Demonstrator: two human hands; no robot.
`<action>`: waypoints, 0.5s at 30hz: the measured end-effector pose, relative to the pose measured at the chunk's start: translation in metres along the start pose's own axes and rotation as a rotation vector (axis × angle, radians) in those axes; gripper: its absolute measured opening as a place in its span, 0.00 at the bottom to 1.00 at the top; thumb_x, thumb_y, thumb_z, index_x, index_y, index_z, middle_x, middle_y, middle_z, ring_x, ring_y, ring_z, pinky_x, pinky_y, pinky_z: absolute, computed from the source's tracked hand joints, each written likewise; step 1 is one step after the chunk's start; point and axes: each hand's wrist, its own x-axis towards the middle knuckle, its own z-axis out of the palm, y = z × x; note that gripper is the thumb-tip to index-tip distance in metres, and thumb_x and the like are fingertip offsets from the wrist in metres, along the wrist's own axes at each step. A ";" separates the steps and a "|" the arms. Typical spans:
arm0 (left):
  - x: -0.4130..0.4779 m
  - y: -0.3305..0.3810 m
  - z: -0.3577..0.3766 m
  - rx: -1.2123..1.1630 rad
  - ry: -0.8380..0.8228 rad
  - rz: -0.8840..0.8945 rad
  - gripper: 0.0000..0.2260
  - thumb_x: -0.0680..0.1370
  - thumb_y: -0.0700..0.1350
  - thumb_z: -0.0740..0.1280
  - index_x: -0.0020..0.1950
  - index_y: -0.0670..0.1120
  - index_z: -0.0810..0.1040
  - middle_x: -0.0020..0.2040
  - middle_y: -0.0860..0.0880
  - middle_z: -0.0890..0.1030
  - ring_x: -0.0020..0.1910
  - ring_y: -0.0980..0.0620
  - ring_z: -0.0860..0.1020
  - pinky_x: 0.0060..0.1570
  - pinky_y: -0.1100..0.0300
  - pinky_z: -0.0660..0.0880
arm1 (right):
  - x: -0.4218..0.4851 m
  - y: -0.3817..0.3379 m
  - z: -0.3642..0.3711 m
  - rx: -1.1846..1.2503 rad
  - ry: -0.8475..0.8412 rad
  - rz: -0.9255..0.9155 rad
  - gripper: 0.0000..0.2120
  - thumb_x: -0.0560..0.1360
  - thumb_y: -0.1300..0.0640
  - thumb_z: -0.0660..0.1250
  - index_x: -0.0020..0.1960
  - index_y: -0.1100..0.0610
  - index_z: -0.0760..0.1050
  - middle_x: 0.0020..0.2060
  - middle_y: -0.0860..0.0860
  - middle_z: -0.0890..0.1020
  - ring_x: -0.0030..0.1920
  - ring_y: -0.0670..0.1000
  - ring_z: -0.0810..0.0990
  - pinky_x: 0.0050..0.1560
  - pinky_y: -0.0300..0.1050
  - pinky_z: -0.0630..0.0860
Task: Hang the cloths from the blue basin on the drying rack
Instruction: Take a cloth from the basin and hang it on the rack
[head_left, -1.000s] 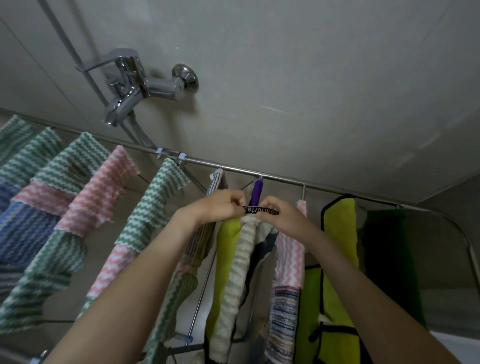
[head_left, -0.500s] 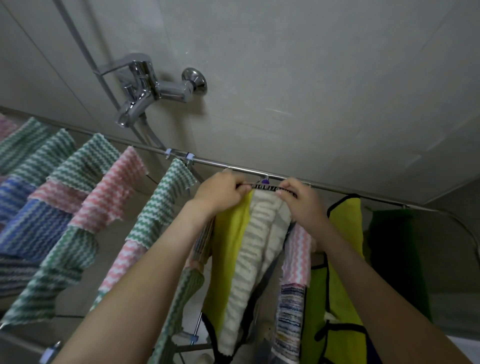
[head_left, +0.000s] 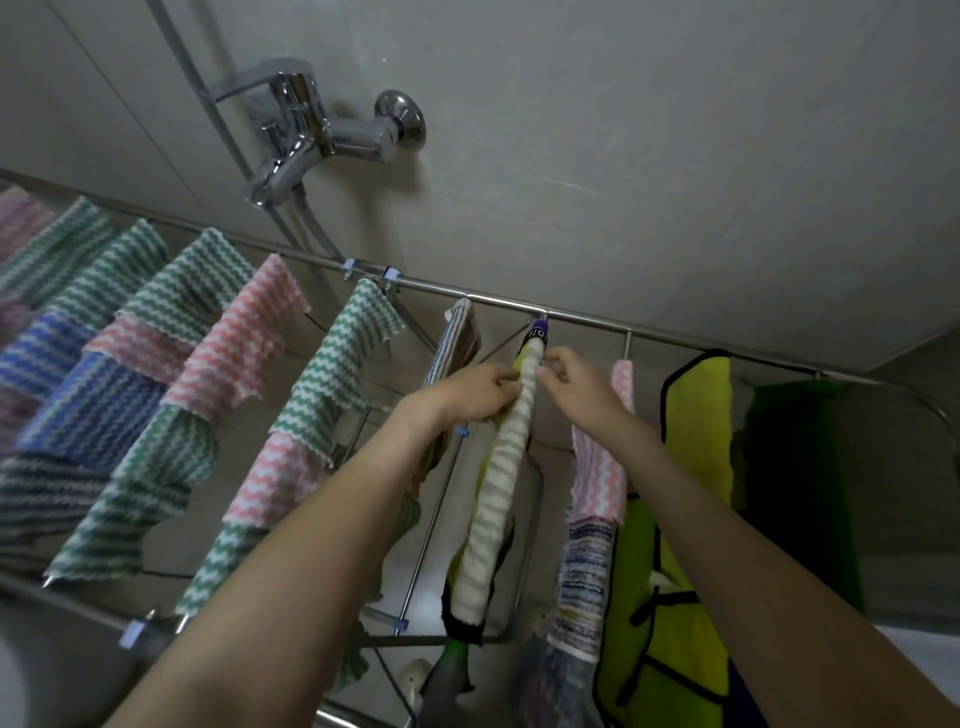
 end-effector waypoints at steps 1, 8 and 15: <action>-0.003 -0.001 0.003 -0.103 -0.040 -0.023 0.16 0.81 0.48 0.59 0.69 0.46 0.70 0.59 0.44 0.79 0.53 0.50 0.78 0.54 0.56 0.75 | -0.002 -0.001 0.001 -0.028 -0.006 -0.004 0.15 0.79 0.54 0.61 0.63 0.59 0.70 0.57 0.57 0.79 0.58 0.57 0.77 0.59 0.50 0.72; -0.042 -0.009 0.006 -0.295 -0.026 -0.086 0.22 0.81 0.45 0.61 0.73 0.44 0.61 0.50 0.44 0.78 0.46 0.50 0.76 0.45 0.60 0.73 | -0.032 -0.032 -0.021 -0.186 0.055 -0.080 0.15 0.78 0.56 0.62 0.64 0.58 0.71 0.53 0.57 0.81 0.55 0.56 0.78 0.54 0.44 0.70; -0.081 -0.010 -0.005 0.047 0.300 0.066 0.18 0.79 0.46 0.61 0.69 0.45 0.71 0.64 0.43 0.77 0.60 0.46 0.76 0.59 0.57 0.73 | -0.092 -0.068 -0.003 -0.149 0.047 -0.146 0.14 0.77 0.58 0.64 0.61 0.61 0.74 0.51 0.58 0.81 0.52 0.54 0.78 0.50 0.40 0.68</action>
